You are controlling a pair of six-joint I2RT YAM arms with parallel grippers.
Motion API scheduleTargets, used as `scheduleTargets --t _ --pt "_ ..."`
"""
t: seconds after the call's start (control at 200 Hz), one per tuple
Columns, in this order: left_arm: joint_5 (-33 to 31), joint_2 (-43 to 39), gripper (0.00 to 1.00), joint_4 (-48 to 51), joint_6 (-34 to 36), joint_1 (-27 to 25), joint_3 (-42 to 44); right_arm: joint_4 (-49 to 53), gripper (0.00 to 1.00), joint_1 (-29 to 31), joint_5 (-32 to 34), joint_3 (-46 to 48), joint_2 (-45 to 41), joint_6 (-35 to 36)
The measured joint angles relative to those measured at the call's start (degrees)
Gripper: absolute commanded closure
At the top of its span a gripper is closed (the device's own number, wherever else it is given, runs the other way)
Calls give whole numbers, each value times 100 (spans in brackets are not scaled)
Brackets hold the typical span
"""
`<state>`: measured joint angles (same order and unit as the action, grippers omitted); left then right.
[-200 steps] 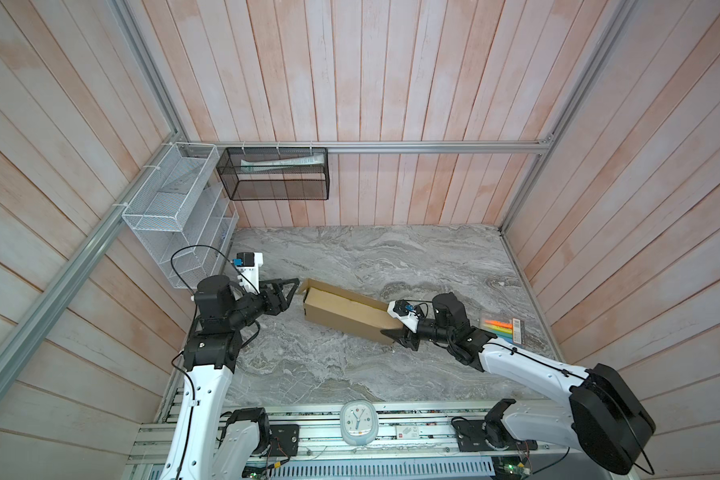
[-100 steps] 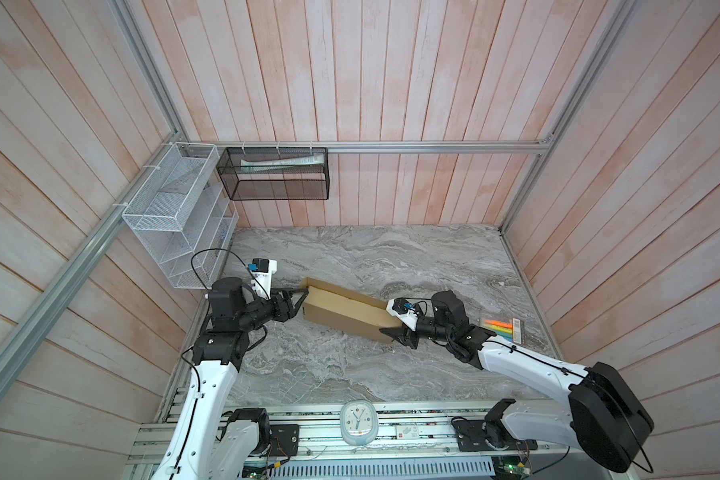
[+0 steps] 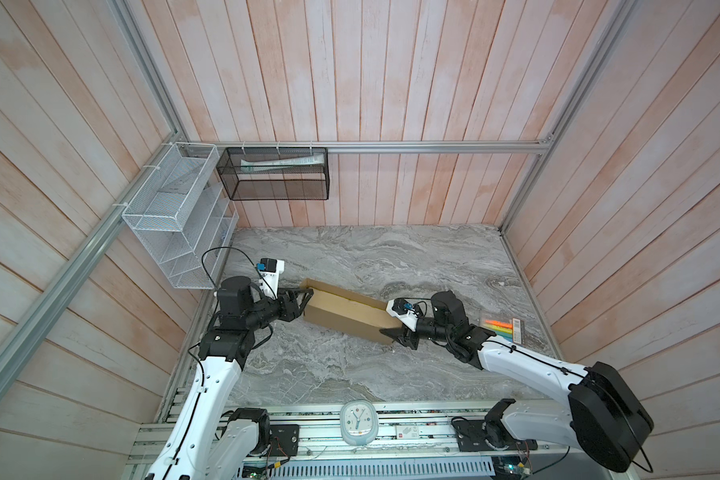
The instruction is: Fold the paper box
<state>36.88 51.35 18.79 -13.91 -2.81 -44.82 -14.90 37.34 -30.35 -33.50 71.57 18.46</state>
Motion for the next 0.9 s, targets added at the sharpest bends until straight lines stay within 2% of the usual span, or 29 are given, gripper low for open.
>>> scheduleTargets --t 0.2,0.385,0.565,0.9 --pt "-396 -59 39 111 177 0 -7 0 70 0 0 0 0 2" --pt "-413 109 39 52 214 0 -7 0 70 0 0 0 0 4" --pt "-216 234 49 -149 136 -35 -4 0 70 0 0 0 0 20" --pt "-116 286 58 -407 13 -286 72 4 71 0 2 0 2 20"
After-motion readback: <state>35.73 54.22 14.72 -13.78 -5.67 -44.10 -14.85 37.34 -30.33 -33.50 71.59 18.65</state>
